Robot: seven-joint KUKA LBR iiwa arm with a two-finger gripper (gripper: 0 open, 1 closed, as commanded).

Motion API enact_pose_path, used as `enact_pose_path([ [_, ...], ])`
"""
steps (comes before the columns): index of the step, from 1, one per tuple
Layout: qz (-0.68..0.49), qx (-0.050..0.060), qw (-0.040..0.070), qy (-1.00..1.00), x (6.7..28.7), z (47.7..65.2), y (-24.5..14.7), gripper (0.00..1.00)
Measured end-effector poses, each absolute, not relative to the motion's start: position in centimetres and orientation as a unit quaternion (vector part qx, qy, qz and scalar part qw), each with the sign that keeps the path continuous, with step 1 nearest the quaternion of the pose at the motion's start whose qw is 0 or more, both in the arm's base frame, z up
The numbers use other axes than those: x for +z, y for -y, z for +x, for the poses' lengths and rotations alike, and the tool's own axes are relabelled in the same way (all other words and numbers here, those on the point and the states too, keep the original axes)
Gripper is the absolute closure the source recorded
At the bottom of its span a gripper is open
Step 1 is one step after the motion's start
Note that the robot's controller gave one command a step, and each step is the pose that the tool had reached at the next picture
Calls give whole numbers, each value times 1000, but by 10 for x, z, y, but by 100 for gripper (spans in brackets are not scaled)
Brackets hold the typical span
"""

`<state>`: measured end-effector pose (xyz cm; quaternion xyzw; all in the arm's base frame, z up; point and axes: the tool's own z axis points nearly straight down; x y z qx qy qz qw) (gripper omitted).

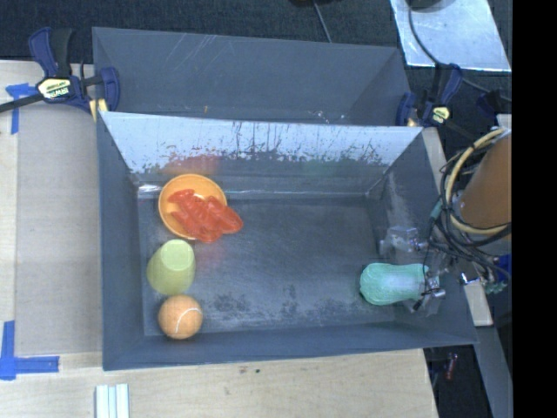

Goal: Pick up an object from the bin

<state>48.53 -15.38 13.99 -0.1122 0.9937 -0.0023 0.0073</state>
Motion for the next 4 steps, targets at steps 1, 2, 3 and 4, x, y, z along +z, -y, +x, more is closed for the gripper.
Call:
enact_pose_path([
  [1,-104,-1,6,-995,101,483,157,0],
  [2,-41,-2,10,-999,70,484,153,0],
  [3,-119,2,7,-993,71,493,151,100],
  [4,-119,2,7,-993,71,493,151,100],
])
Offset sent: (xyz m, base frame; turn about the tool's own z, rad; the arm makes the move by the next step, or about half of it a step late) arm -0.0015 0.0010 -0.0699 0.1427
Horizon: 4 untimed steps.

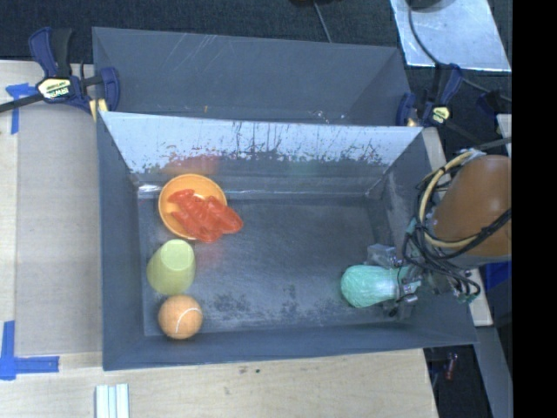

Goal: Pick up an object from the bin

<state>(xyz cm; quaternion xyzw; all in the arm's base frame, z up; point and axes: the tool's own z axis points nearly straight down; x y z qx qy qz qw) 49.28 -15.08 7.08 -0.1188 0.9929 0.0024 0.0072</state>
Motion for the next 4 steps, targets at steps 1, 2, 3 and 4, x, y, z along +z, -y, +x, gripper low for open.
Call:
enact_pose_path([
  [1,-119,2,8,-993,73,493,151,100],
  [2,-118,3,4,-993,107,490,151,100],
  [3,-118,2,9,-993,130,493,151,100],
  [4,-117,4,3,-993,148,490,150,100],
])
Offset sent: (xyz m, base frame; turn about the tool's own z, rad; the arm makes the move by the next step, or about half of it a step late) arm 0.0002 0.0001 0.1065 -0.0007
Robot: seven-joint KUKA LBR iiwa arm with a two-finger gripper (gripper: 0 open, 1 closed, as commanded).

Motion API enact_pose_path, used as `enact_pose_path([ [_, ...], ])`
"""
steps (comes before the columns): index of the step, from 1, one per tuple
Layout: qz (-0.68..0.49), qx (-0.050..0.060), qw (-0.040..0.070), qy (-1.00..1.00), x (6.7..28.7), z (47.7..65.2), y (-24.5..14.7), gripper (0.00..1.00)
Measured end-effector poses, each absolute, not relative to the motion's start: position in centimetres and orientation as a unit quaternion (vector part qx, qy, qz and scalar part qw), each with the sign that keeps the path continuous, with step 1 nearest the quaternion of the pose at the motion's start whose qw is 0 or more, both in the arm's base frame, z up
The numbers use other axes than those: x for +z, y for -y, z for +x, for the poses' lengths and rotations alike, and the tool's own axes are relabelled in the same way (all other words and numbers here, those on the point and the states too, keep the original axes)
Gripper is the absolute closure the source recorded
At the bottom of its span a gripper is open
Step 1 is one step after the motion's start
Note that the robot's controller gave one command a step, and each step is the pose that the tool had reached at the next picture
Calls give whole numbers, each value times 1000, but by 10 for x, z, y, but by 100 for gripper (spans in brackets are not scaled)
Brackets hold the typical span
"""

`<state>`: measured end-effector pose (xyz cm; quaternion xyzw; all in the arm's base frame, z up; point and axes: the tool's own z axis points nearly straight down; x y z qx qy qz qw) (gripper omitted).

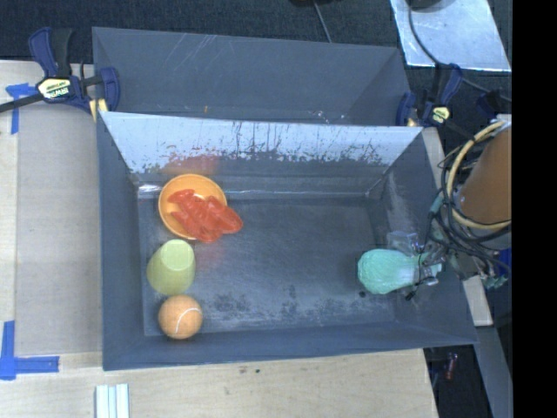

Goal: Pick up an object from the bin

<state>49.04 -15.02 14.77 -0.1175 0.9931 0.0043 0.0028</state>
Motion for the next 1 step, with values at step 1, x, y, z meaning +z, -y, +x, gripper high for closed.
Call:
enact_pose_path([
  [1,-116,2,7,-993,185,493,151,100],
])
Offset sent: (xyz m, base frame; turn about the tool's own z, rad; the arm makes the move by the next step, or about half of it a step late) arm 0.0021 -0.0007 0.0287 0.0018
